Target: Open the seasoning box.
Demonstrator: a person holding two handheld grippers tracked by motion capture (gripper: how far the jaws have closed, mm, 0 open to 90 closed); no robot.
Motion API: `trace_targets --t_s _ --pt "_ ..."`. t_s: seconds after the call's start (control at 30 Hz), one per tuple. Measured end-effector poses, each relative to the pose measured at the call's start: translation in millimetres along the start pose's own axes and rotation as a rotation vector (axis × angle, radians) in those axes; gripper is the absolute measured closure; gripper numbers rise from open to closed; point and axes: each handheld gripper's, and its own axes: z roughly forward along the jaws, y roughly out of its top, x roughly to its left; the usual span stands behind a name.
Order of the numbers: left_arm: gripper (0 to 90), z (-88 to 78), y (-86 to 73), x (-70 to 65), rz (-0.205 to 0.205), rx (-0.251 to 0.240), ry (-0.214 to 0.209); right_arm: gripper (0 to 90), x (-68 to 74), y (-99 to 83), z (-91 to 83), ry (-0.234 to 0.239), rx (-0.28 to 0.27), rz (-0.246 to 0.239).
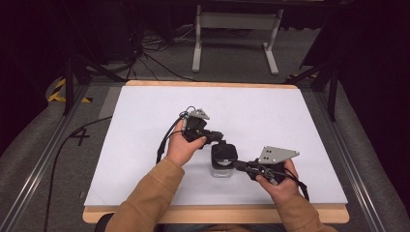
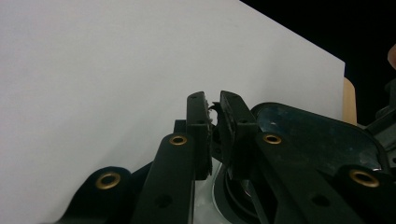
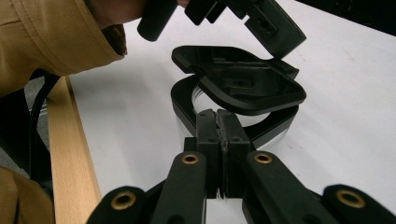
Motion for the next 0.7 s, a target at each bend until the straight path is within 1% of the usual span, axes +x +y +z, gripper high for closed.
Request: trace_targets --t_s 0.07,0.1,0.17,0.2,0.27,0.3,0.33,0.37,0.4,0.47,0.53,0.6,0.63,0.7 --pt "82.8 -8.5 1.7 -2.8 0.016 -0.012 0.011 88.9 -0.9 1.0 -0.2 -0.002 -0.003 -0.002" --pt "83.1 -13.5 2.9 -5.9 0.018 -0.019 0.018 88.8 -1.1 1.6 -0.5 -0.002 -0.006 0.001" --pt "84.0 -21.9 5.0 -10.2 0.039 -0.018 0.016 88.8 -1.9 3.0 -1.0 -0.002 -0.012 0.001" --pt "84.6 -26.6 5.8 -13.4 0.044 -0.015 0.007 88.9 -2.2 3.6 -0.9 -0.004 -0.018 0.003" --pt "85.7 -32.4 6.3 -18.6 0.052 -0.004 -0.011 88.9 -2.4 5.7 -0.2 -0.013 -0.025 -0.007" --pt "85.6 -35.2 6.4 -20.6 0.064 0.009 -0.036 88.9 -2.6 6.7 0.0 -0.016 -0.03 -0.012" --pt "85.5 -35.2 6.4 -20.6 0.064 0.009 -0.036 89.0 -2.7 7.9 -0.1 -0.017 -0.036 -0.011" --pt "86.1 -37.9 6.1 -24.2 0.069 0.011 -0.069 89.0 -3.4 9.3 -0.3 -0.025 -0.045 -0.013" --pt "86.1 -40.0 6.3 -27.5 0.076 0.016 -0.083 89.0 -3.4 9.3 -0.3 -0.025 -0.045 -0.013" --pt "87.0 -45.6 7.2 -35.3 0.096 0.033 -0.098 89.0 -4.3 11.8 -0.7 -0.031 -0.057 -0.01" --pt "87.5 -51.0 7.7 -42.0 0.119 0.038 -0.114 89.0 -5.9 14.1 -0.7 -0.039 -0.068 -0.016" --pt "88.2 -55.2 8.1 -46.5 0.133 0.052 -0.12 89.0 -7.3 16.2 -0.5 -0.043 -0.076 -0.014" --pt "88.5 -56.5 7.5 -49.1 0.133 0.05 -0.128 89.0 -7.6 16.9 -0.5 -0.045 -0.079 -0.011" --pt "89.6 -58.6 6.8 -53.6 0.152 0.076 -0.142 89.0 -8.9 19.2 -0.7 -0.053 -0.089 -0.007"
